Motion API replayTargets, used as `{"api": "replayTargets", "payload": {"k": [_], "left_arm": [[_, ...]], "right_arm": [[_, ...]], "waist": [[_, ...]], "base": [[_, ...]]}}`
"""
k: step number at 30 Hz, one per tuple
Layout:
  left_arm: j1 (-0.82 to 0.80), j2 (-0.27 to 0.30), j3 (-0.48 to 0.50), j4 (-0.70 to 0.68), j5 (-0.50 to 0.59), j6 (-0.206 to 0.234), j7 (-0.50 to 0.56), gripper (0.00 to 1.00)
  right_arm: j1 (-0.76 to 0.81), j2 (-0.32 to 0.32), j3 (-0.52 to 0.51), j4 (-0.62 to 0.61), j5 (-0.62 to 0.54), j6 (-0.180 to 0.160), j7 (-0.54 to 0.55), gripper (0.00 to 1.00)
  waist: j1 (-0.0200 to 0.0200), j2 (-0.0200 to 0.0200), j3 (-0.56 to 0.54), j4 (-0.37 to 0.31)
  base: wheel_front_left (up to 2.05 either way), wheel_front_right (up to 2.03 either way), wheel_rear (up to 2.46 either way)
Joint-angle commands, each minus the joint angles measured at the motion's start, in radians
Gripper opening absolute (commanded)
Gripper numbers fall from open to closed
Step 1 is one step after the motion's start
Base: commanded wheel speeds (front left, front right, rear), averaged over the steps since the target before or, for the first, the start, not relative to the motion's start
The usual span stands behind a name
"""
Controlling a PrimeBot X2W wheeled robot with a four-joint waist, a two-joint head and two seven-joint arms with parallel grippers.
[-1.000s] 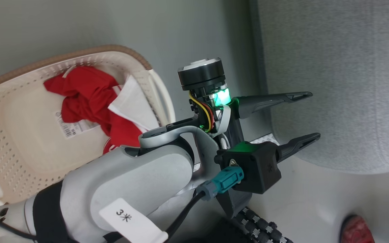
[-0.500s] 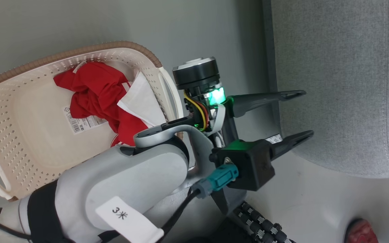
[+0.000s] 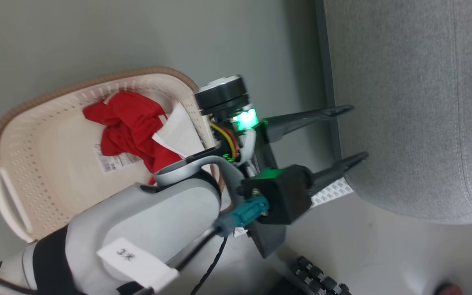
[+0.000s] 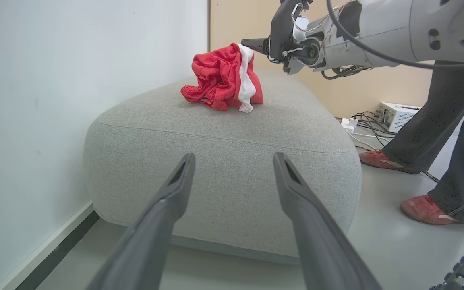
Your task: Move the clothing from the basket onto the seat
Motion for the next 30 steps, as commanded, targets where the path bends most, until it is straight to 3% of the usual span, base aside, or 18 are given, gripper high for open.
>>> {"api": "replayTargets", "payload": {"k": [1,5,12,20,25,30], "left_arm": [[0.027,0.006,0.008,0.006,-0.007,0.014,-0.017,1.00],[0.067,0.019,0.029,0.021,-0.017,0.058,-0.057,1.00],[0.194,0.027,0.109,0.078,-0.067,0.191,-0.157,1.00],[0.388,0.034,0.238,0.146,-0.184,0.312,-0.247,1.00],[0.490,0.020,0.335,0.161,-0.221,0.367,-0.259,1.00],[0.640,-0.015,0.500,0.121,-0.169,0.429,-0.259,1.00]], "right_arm": [[0.054,0.002,-0.011,-0.046,-0.011,-0.001,-0.001,1.00],[0.179,0.041,-0.025,-0.192,-0.040,-0.001,-0.001,1.00],[0.384,0.139,0.094,-0.432,-0.120,-0.001,-0.001,1.00],[0.468,0.141,0.355,-0.493,-0.134,-0.001,-0.001,1.00],[0.490,0.138,0.453,-0.504,-0.145,-0.001,-0.001,1.00],[0.523,0.153,0.539,-0.538,-0.170,-0.001,-0.001,1.00]], "waist": [[0.0001,0.0000,-0.042,0.029],[0.0001,0.0000,-0.100,0.057],[0.0001,0.0000,-0.247,0.147],[0.0001,0.0000,-0.404,0.238],[0.0001,0.0000,-0.467,0.276],[0.0001,0.0000,-0.538,0.316]], "base": [[0.00,0.00,0.00],[0.00,0.00,0.00],[0.00,0.00,0.00],[0.00,0.00,0.00],[0.00,0.00,0.00],[0.00,0.00,0.00]]}}
